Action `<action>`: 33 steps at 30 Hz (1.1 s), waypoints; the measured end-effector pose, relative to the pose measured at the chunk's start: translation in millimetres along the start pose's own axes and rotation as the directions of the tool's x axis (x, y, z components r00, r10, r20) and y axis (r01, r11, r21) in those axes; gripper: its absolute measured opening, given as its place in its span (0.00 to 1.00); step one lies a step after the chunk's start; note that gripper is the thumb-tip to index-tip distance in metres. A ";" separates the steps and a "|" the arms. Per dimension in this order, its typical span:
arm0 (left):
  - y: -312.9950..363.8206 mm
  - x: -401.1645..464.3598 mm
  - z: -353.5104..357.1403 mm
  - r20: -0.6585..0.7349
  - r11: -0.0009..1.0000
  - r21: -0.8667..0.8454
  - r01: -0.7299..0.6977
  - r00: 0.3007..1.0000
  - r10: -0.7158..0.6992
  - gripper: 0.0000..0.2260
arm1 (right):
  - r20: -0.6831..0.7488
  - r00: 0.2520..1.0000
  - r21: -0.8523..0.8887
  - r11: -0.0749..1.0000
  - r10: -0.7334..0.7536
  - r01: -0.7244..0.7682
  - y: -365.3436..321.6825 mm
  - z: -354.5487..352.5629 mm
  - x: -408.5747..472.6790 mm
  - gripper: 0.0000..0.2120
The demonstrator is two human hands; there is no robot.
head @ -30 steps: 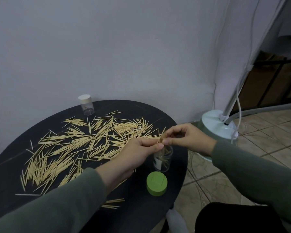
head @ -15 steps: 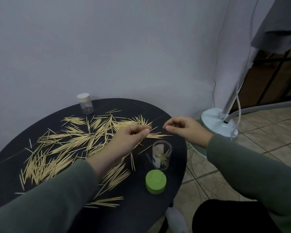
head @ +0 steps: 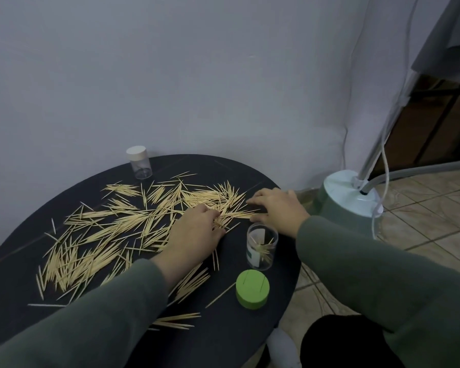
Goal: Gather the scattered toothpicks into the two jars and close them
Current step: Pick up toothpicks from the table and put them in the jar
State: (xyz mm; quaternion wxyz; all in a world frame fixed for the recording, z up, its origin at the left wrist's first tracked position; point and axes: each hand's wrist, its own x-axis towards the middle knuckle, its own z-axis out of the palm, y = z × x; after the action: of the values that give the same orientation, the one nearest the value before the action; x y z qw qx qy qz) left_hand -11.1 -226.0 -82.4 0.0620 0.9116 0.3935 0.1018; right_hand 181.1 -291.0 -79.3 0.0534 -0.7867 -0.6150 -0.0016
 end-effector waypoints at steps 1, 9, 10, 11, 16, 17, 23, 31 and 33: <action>0.1 1.1 -0.8 0.001 0.999 0.032 -0.020 1.000 0.020 0.19 | 0.013 1.000 -0.010 1.000 -0.006 0.006 -1.8 0.4 2.5 0.22; 6.0 0.8 -11.3 0.052 0.992 0.109 -0.061 0.997 0.056 0.21 | -0.007 0.999 -0.014 0.999 -0.047 0.047 -10.4 3.3 8.6 0.13; 6.5 1.2 -12.9 0.076 0.991 0.121 -0.059 0.996 0.050 0.22 | -0.014 0.999 -0.008 0.999 -0.052 0.052 -10.4 2.6 7.5 0.12; 6.2 1.7 -13.3 0.097 0.989 0.138 -0.058 0.994 0.045 0.22 | -0.019 0.998 -0.008 0.998 -0.058 0.058 -10.7 1.7 6.5 0.11; 2.9 3.7 -9.4 0.108 0.973 0.216 -0.081 0.992 0.059 0.17 | -0.030 0.996 -0.038 0.996 -0.085 0.084 -12.7 0.6 7.0 0.13; 3.4 3.7 -9.1 0.100 0.969 0.232 -0.085 0.993 0.063 0.16 | -0.009 0.996 -0.049 0.995 -0.088 0.088 -12.8 1.2 7.6 0.15; 5.0 2.8 -10.1 0.074 0.950 0.303 -0.077 0.996 0.058 0.14 | 0.041 0.988 -0.158 0.976 -0.146 0.150 -12.9 0.3 9.7 0.15; 6.3 3.8 -8.7 0.056 0.946 0.320 -0.044 0.998 0.028 0.10 | 0.058 0.973 -0.277 0.933 -0.224 0.231 -16.3 -3.4 7.8 0.11; 5.0 3.6 -7.1 0.049 0.950 0.309 -0.038 0.998 0.024 0.09 | 0.059 0.969 -0.282 0.927 -0.241 0.248 -15.5 -1.9 8.2 0.11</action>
State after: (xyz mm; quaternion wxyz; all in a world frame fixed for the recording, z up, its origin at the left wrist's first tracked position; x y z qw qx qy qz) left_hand -6.9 -226.5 -74.0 -0.0744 0.9181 0.3888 0.0192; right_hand 168.2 -279.5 -75.6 -0.0692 -0.7033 -0.7020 -0.0881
